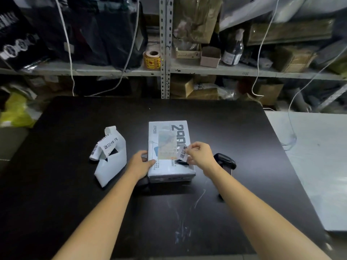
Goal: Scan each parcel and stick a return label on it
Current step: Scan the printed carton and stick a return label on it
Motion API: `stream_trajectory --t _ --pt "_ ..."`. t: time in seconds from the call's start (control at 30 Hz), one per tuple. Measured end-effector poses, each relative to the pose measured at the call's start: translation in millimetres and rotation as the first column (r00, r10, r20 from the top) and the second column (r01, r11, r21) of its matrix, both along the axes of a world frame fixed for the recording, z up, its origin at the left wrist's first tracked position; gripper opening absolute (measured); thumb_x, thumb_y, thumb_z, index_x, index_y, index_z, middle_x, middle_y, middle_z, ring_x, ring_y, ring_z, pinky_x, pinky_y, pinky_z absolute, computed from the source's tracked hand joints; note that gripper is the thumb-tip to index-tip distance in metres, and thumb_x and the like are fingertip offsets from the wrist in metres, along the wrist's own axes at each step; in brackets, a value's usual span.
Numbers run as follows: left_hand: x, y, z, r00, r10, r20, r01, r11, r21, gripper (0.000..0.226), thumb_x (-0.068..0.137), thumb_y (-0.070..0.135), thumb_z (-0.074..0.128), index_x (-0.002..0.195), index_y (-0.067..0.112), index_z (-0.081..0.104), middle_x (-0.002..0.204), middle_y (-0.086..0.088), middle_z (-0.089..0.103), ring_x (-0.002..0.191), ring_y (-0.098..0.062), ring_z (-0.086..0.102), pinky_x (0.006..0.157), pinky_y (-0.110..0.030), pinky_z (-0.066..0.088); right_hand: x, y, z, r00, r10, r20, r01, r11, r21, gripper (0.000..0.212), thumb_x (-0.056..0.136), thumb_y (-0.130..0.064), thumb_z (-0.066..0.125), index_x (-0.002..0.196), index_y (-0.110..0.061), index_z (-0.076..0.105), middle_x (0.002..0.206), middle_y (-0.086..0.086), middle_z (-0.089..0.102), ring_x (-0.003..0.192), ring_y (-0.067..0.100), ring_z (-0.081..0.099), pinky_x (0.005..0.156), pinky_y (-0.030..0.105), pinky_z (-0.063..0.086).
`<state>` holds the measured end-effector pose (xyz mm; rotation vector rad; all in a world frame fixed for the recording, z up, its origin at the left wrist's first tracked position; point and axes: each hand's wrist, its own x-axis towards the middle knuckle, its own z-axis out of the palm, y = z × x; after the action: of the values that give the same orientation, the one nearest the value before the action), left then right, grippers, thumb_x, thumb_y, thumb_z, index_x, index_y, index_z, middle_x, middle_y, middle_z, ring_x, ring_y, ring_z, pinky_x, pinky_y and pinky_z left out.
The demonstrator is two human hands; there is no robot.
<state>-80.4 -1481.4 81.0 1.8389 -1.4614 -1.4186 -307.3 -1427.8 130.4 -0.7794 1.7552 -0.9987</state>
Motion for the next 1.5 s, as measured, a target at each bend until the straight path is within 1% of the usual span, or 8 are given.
stream_trajectory --t 0.27,0.63,0.77,0.87,1.03,1.27,1.4,1.5 --pt "3 -1 -1 0.999 -0.04 0.004 0.04 0.999 0.0 0.054 0.082 0.022 0.077 0.13 0.023 0.052 0.102 0.003 0.061 0.099 -0.022 0.062 0.091 -0.047 0.054 5 17 -2 0.998 -0.05 0.041 0.05 0.999 0.005 0.013 0.087 -0.01 0.071 0.074 -0.01 0.069 0.068 0.001 0.064 0.06 0.015 0.055 0.063 0.031 0.055" --pt "6 -3 3 0.997 -0.069 -0.022 0.07 0.997 0.045 0.048 0.082 0.022 0.077 0.12 0.029 0.049 0.098 0.005 0.061 0.096 -0.021 0.065 0.087 -0.048 0.056 7 28 10 0.981 -0.006 0.192 -0.02 0.991 0.131 0.005 0.081 -0.013 0.073 0.085 -0.014 0.069 0.084 0.002 0.073 0.054 0.006 0.048 0.051 0.019 0.039" --pt "4 -1 6 0.997 -0.055 -0.045 0.057 0.997 0.052 0.053 0.084 0.018 0.076 0.128 0.023 0.048 0.103 0.0 0.061 0.099 -0.023 0.065 0.088 -0.048 0.056 8 31 0 0.988 0.097 -0.119 -0.075 0.981 0.178 0.014 0.081 -0.005 0.073 0.076 -0.012 0.062 0.078 0.006 0.069 0.044 0.0 0.049 0.04 0.012 0.033" --pt "3 0 7 0.997 -0.055 -0.058 0.058 0.997 0.059 0.053 0.085 0.017 0.075 0.129 0.022 0.047 0.107 -0.002 0.061 0.1 -0.023 0.064 0.089 -0.047 0.056 10 32 -9 0.964 0.109 -0.242 -0.071 0.985 0.16 0.016 0.078 -0.008 0.078 0.075 -0.012 0.062 0.071 0.002 0.064 0.054 0.007 0.05 0.05 0.016 0.039" --pt "3 1 8 0.996 -0.043 -0.076 0.048 0.997 0.056 0.051 0.085 0.015 0.074 0.128 0.021 0.047 0.105 -0.001 0.06 0.098 -0.02 0.064 0.087 -0.045 0.057 14 33 -19 0.909 0.113 -0.401 -0.078 0.992 0.103 0.02 0.077 -0.016 0.078 0.076 -0.015 0.059 0.069 -0.002 0.06 0.062 0.012 0.052 0.061 0.027 0.044" --pt "5 2 8 0.993 -0.044 -0.106 0.051 0.997 0.062 0.048 0.086 0.016 0.073 0.127 0.022 0.047 0.11 -0.002 0.06 0.102 -0.021 0.064 0.088 -0.045 0.057 9 36 -25 0.823 0.157 -0.546 -0.126 0.988 0.094 0.024 0.077 -0.03 0.078 0.074 -0.025 0.055 0.075 -0.011 0.062 0.069 0.011 0.058 0.056 0.024 0.042" --pt "5 3 9 0.991 -0.036 -0.129 0.044 0.997 0.067 0.047 0.087 0.015 0.072 0.126 0.021 0.047 0.113 -0.004 0.06 0.104 -0.022 0.064 0.088 -0.045 0.057 -3 40 -28 0.893 0.073 -0.444 -0.034 0.995 0.096 0.037 0.07 -0.042 0.084 0.088 -0.025 0.057 0.087 -0.007 0.061 0.075 0.008 0.059 0.058 0.025 0.043" --pt "6 2 9 0.99 -0.032 -0.138 0.042 0.997 0.071 0.047 0.087 0.015 0.072 0.126 0.022 0.047 0.111 -0.002 0.059 0.102 -0.02 0.064 0.087 -0.043 0.058 -6 39 -35 0.961 -0.026 -0.274 0.042 0.998 0.052 0.027 0.08 -0.03 0.081 0.095 -0.016 0.064 0.094 0.0 0.069 0.086 0.016 0.067 0.072 0.036 0.059"
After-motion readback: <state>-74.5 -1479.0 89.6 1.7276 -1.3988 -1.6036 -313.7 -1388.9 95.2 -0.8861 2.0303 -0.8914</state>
